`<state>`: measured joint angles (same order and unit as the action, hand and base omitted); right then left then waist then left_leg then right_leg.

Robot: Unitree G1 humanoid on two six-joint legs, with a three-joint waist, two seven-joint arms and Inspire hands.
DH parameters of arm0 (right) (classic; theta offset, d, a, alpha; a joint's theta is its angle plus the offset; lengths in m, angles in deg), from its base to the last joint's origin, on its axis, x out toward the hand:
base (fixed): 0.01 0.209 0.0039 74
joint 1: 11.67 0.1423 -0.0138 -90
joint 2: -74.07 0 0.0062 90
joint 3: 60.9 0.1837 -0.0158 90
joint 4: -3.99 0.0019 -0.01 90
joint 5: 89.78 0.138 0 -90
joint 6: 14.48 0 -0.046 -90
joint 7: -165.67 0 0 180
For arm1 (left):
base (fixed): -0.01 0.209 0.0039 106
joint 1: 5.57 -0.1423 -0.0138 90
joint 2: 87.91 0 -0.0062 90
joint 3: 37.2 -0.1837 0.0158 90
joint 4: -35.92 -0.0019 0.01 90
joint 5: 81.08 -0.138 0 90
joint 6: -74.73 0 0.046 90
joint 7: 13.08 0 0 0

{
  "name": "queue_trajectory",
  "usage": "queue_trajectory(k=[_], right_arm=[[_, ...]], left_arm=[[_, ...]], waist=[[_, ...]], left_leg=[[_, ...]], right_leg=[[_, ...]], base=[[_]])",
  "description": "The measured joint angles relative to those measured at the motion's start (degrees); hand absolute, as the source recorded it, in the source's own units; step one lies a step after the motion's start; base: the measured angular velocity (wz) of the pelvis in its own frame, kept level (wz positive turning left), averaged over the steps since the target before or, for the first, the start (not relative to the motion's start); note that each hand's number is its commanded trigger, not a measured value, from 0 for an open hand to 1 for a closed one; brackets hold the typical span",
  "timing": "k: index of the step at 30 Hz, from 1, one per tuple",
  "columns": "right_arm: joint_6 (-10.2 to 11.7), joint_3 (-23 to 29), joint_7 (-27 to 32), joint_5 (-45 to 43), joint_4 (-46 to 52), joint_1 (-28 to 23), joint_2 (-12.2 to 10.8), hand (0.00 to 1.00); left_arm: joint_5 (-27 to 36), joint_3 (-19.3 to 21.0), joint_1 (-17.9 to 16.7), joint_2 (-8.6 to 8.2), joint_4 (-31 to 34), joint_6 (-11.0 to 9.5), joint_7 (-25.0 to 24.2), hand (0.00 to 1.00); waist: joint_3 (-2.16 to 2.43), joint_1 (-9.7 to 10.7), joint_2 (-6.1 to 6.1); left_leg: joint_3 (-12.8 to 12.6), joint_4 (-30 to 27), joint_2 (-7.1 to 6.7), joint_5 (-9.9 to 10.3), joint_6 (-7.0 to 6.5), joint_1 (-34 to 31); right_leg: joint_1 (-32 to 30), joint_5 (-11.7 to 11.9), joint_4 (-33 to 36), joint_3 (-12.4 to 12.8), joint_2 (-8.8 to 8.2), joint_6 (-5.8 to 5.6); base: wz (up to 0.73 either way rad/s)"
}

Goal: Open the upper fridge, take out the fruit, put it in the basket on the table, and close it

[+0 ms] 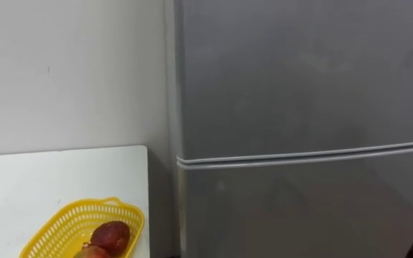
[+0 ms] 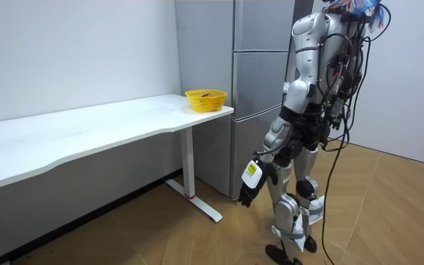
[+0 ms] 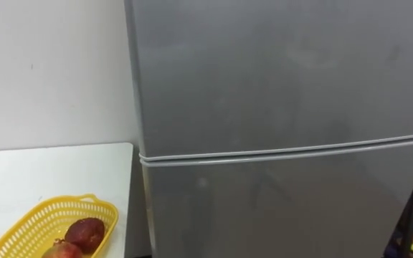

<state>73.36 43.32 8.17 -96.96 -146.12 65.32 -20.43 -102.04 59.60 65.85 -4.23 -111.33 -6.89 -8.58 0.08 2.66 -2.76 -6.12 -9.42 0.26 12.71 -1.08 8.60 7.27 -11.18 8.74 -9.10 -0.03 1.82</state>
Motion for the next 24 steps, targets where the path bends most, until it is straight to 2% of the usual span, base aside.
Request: queue_trajectory(k=[6,10,15,19,24], right_arm=[[-1.7,-1.8,-3.4,0.1,-5.6,0.4,-2.1,0.00],[-2.6,-2.5,-5.6,1.3,-8.6,1.0,-2.3,0.00],[-3.3,-3.8,-9.7,5.3,-10.4,2.0,-2.7,0.00],[-4.5,-5.8,-13.5,7.4,-12.2,2.9,-2.8,0.00],[-5.5,-7.6,-18.1,3.9,-13.6,3.1,-2.8,0.00]], left_arm=[[0.0,-0.1,0.2,-0.01,-0.1,0.5,0.0,0.00],[-0.1,-0.2,0.3,-0.38,-0.1,1.3,-0.3,0.00],[0.0,-0.2,0.4,-0.91,-0.2,1.7,-0.8,0.00],[0.0,-0.2,1.1,-2.28,-1.0,2.1,-1.0,0.00],[-0.1,-0.3,1.3,-2.55,-2.4,2.9,-2.2,0.00]], waist=[[0.03,0.1,0.19],[0.32,0.0,0.87],[0.21,0.1,1.35],[0.16,0.0,1.42],[-0.03,-0.1,1.61]], left_leg=[[0.0,0.0,-0.01,0.0,0.00,0.0],[0.2,-0.1,0.01,0.0,0.00,0.1],[0.2,-0.1,0.07,0.0,0.01,0.2],[0.2,-0.1,0.07,0.0,0.01,0.2],[0.3,0.0,0.00,0.0,0.01,1.0]], right_leg=[[0.0,-0.1,0.2,-0.4,-0.01,0.13],[0.0,-0.1,0.1,-0.4,-0.03,0.10],[0.0,-0.1,0.2,-0.5,-0.02,0.12],[0.0,-0.1,0.2,-0.5,-0.06,0.11],[1.0,-0.3,0.2,-0.4,-0.13,0.09]], base=[[0.01],[0.01],[0.00],[0.00],[0.00]])
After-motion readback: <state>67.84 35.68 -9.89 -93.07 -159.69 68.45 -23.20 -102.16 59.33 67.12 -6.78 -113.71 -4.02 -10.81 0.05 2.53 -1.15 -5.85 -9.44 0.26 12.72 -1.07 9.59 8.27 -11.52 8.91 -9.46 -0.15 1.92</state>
